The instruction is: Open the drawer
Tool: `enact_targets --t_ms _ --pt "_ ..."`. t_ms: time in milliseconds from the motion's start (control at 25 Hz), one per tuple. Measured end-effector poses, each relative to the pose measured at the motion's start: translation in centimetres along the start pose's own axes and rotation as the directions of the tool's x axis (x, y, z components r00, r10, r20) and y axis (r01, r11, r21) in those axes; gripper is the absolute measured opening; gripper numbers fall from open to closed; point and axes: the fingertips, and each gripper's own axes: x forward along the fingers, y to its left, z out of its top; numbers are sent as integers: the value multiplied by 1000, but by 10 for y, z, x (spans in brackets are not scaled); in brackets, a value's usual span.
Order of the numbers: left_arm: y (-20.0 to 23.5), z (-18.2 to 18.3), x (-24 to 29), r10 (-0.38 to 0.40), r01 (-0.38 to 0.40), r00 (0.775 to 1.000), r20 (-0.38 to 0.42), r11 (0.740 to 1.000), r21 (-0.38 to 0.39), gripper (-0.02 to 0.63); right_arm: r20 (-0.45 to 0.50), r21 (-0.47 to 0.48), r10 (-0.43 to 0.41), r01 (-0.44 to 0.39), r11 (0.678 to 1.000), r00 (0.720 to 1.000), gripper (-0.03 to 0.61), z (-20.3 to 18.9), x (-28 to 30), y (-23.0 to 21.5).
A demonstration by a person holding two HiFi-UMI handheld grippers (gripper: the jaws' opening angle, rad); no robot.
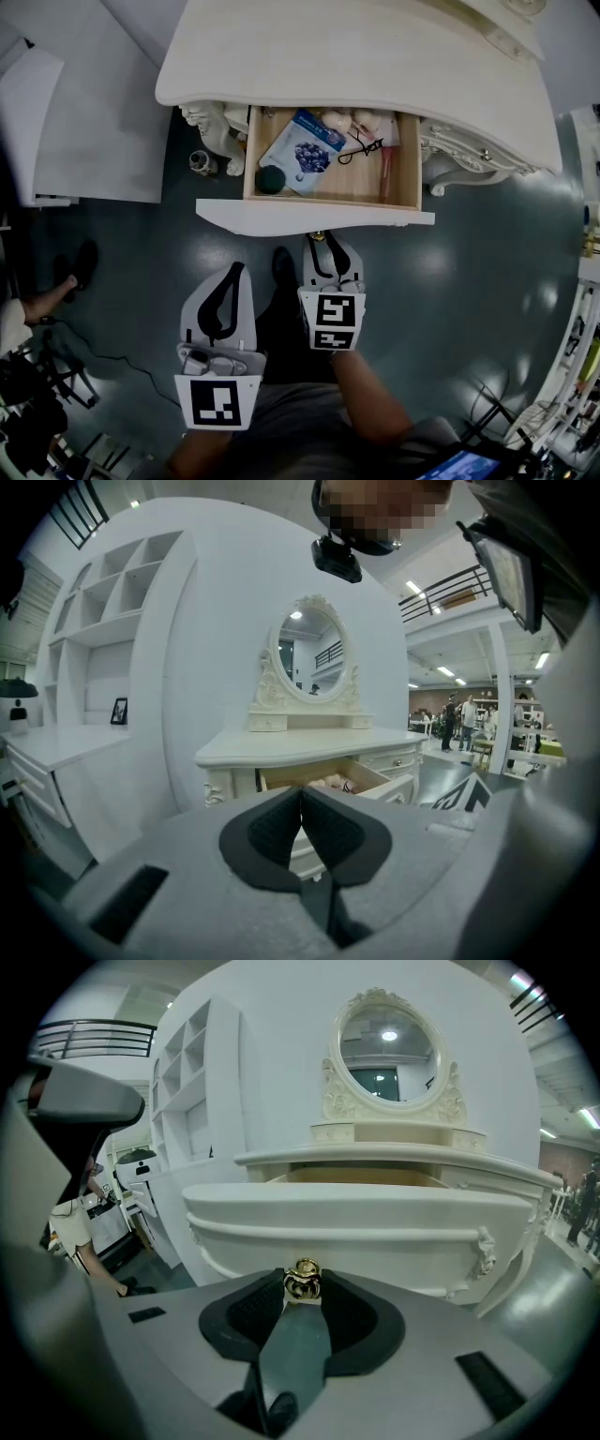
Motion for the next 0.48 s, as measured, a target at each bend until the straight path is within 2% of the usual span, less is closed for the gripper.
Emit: enact_targets --t_ms 240,320,480 --pt "-4 2 -7 -1 1 1000 9 1000 19 15 9 -20 -4 4 1000 1000 129 -4 -4 1" --pt "-7 5 -10 -5 4 1000 14 1000 27 15 18 -22 10 -9 1000 1000 152 -1 -10 3" --pt "-20 24 -22 -16 13 997 78 1000 28 15 57 -28 38 -37 999 998 169 11 -42 8"
